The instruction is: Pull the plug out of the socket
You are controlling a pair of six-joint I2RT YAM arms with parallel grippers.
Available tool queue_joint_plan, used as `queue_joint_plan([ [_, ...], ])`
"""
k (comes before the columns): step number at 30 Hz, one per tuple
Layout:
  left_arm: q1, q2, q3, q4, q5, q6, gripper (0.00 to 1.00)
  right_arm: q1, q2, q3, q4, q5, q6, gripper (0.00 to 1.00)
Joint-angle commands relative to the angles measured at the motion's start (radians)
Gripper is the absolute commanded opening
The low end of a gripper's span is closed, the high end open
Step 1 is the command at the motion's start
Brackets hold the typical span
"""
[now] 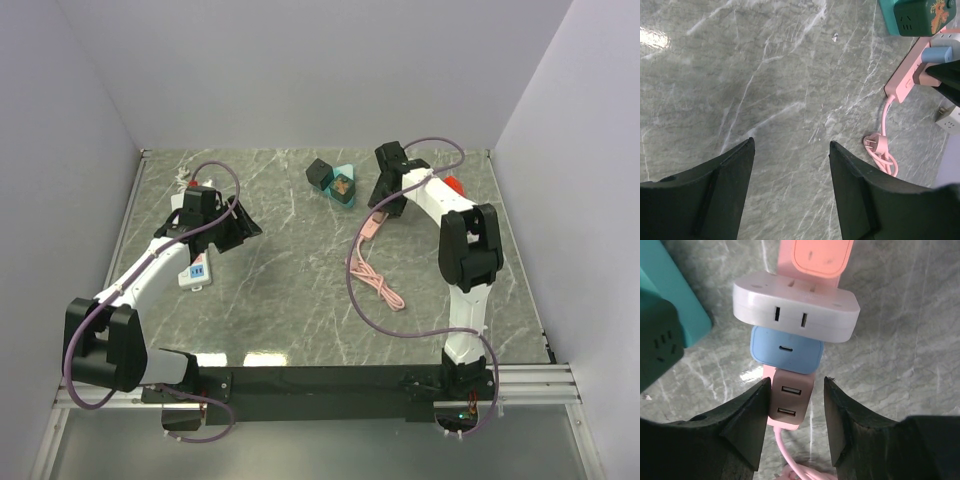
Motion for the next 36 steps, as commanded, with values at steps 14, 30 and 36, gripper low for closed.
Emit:
queue_joint_plan([
  [14,-0.005,-0.030,0.003,0.011,-0.008,-0.012,0.71,-0.003,0.003,-0.007,0.027,-0.024,-0.032,0.35],
  [30,-0.030,-0.015,-0.029,0.091,0.145,0.003,0.75,0.054,-0.232,-0.312,0.108,-0.144,-0.039,0.00],
  [36,-0.063,0.048,-0.046,0.151,0.216,-0.003,0.76,0.130,-0.339,-0.430,0.145,-0.243,-0.002,0.00],
])
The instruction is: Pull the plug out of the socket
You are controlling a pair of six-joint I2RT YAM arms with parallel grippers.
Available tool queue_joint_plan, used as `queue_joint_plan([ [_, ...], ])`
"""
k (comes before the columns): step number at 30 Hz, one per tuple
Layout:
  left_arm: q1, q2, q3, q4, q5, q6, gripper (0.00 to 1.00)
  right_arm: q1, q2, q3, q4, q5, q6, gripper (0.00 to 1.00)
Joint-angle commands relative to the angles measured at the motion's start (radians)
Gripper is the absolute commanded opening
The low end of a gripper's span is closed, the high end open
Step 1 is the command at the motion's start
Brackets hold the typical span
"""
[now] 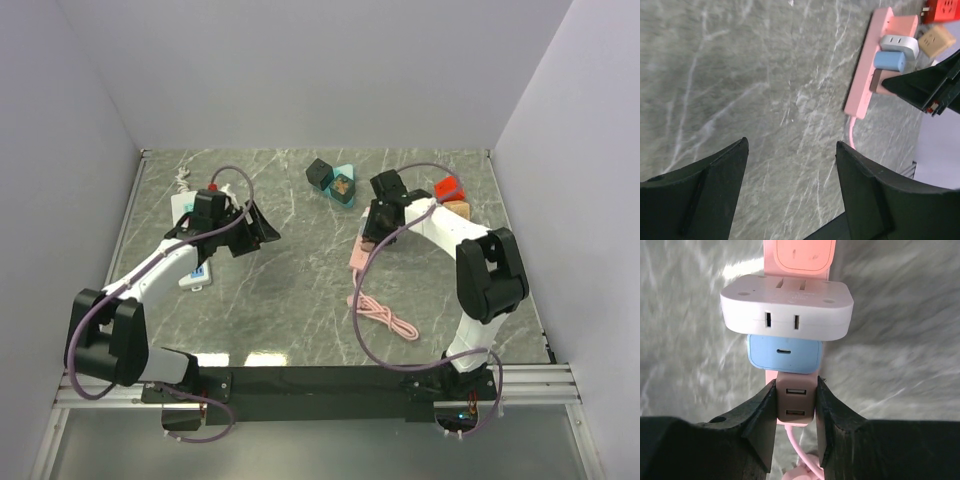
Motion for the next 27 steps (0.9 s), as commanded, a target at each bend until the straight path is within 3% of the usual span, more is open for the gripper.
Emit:
queue_joint_plan([
  [1,-0.020,0.036,-0.019,0.077,0.074,-0.003,0.76,0.063,-0.075,-0.046,0.009,-0.108,0.022,0.00],
  [10,-0.062,0.114,-0.029,0.142,0.134,-0.024,0.77,0.196,-0.039,-0.005,0.003,-0.123,0.057,0.00],
  [22,-0.082,0.172,-0.023,0.183,0.182,-0.023,0.79,0.240,0.003,0.058,-0.011,-0.137,0.042,0.00],
  [25,-0.089,0.192,-0.014,0.185,0.190,-0.023,0.84,0.238,0.007,0.063,-0.013,-0.134,0.042,0.00],
  [26,-0.095,0.194,-0.012,0.180,0.186,-0.021,0.87,0.238,0.003,0.060,-0.013,-0.132,0.042,0.02],
  [27,-0.096,0.197,-0.009,0.180,0.183,-0.021,0.88,0.239,0.001,0.060,-0.014,-0.125,0.042,0.12],
])
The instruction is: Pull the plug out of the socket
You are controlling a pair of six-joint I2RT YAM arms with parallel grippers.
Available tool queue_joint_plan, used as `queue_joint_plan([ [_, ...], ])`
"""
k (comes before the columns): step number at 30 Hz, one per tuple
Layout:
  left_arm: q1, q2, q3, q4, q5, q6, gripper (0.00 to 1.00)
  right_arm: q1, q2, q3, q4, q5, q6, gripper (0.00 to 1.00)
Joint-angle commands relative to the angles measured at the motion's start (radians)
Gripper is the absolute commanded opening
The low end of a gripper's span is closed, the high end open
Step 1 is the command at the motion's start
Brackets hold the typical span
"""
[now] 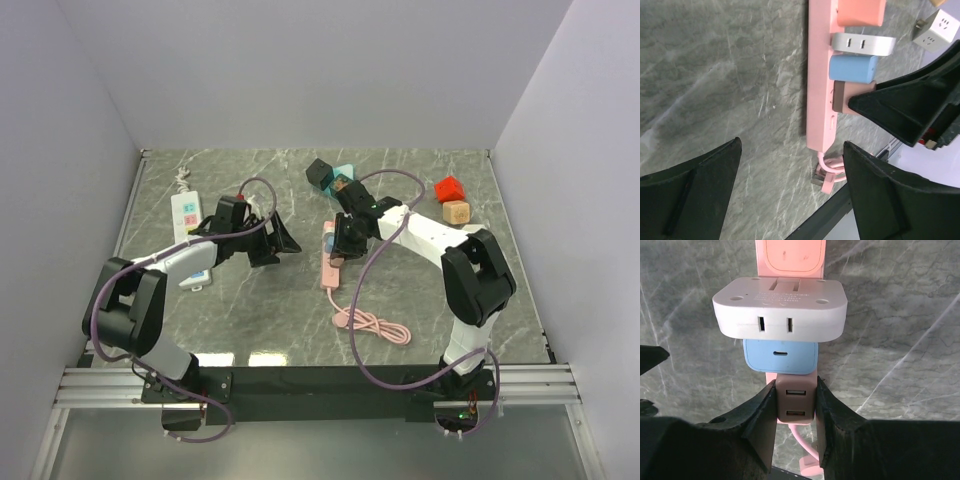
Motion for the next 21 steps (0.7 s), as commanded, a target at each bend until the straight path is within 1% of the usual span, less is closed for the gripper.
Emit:
queue_joint_plan([
  [1,-0.014,0.010,0.016,0.033,0.021,0.003,0.89,0.011,-0.006,0.041,0.007,-0.014,0.003,0.17],
  [2,-0.015,0.010,0.016,0.036,0.019,0.002,0.90,0.011,-0.009,0.046,0.005,-0.011,0.000,0.21],
  [3,-0.017,0.010,0.018,0.040,0.018,-0.001,0.91,0.011,-0.012,0.047,-0.006,-0.002,-0.003,0.35],
  [5,-0.021,0.013,0.021,0.041,0.019,-0.003,0.92,0.011,-0.021,0.058,-0.016,0.013,-0.009,0.47],
  [6,-0.022,0.014,0.024,0.043,0.018,-0.003,0.92,0.011,-0.023,0.061,-0.027,0.024,-0.012,0.56],
  [9,-0.032,0.018,0.030,0.040,0.007,-0.003,0.93,0.009,-0.044,0.080,-0.055,0.046,-0.015,0.66],
  [10,-0.037,0.018,0.032,0.041,0.003,-0.005,0.94,0.011,-0.050,0.084,-0.061,0.058,-0.015,0.72],
  [12,-0.048,0.021,0.036,0.043,-0.004,-0.008,0.94,0.009,-0.073,0.098,-0.082,0.076,-0.015,0.77],
  [13,-0.055,0.025,0.036,0.044,-0.010,-0.008,0.94,0.008,-0.089,0.104,-0.087,0.092,-0.015,0.84],
  [14,-0.061,0.027,0.038,0.044,-0.011,-0.008,0.94,0.008,-0.096,0.106,-0.090,0.098,-0.015,0.88],
  [21,-0.109,0.076,0.073,0.069,-0.037,-0.018,0.95,-0.024,-0.127,0.146,-0.147,0.164,-0.034,0.91],
])
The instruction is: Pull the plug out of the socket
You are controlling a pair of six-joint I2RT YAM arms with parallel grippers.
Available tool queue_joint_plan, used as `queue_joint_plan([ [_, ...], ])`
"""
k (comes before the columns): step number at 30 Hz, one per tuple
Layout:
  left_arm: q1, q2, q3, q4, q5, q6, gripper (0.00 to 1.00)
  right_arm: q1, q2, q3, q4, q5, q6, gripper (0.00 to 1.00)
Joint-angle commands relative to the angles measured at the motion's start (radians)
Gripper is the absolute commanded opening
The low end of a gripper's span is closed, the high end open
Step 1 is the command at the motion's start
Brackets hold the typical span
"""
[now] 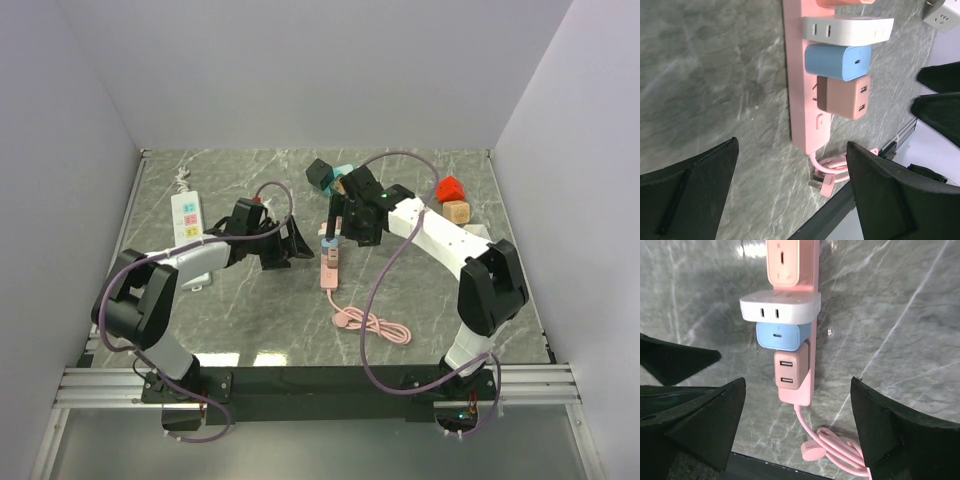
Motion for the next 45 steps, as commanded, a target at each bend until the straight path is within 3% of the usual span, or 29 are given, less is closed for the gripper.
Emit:
queue_joint_plan([
  [1,-0.028,0.038,0.059,0.044,-0.010,-0.007,0.95,-0.023,-0.048,0.054,-0.040,0.069,-0.020,0.91],
  [9,-0.077,0.131,0.148,0.002,-0.041,0.022,0.94,-0.047,-0.051,0.064,-0.022,-0.012,-0.096,0.87],
  [13,-0.077,0.095,0.114,0.021,-0.078,-0.001,0.92,-0.031,-0.041,0.010,0.018,-0.078,-0.141,0.82],
  [22,-0.077,0.002,0.051,-0.010,-0.197,-0.046,0.84,0.035,0.007,-0.039,0.061,-0.070,-0.124,0.78],
  [28,-0.077,-0.007,0.028,0.010,-0.167,-0.041,0.80,0.067,0.073,-0.028,0.081,-0.052,-0.092,0.74],
  [32,-0.077,-0.001,0.008,0.021,-0.155,-0.041,0.79,0.068,0.127,-0.024,0.090,-0.029,-0.083,0.61],
  [33,-0.077,-0.003,0.004,0.027,-0.150,-0.041,0.79,0.067,0.143,-0.022,0.095,-0.027,-0.083,0.50],
  [39,-0.077,0.011,-0.027,0.064,-0.118,-0.049,0.79,0.067,0.163,-0.019,0.090,-0.014,-0.072,0.25],
  [40,-0.077,0.016,-0.029,0.067,-0.098,-0.050,0.80,0.067,0.167,-0.009,0.084,-0.015,-0.074,0.14],
  [42,-0.079,0.032,-0.029,0.104,-0.075,-0.050,0.81,0.068,0.167,0.004,0.073,-0.029,-0.075,0.03],
  [45,-0.082,0.051,-0.030,0.150,-0.029,-0.055,0.82,0.056,0.128,0.002,0.101,-0.104,-0.064,0.00],
])
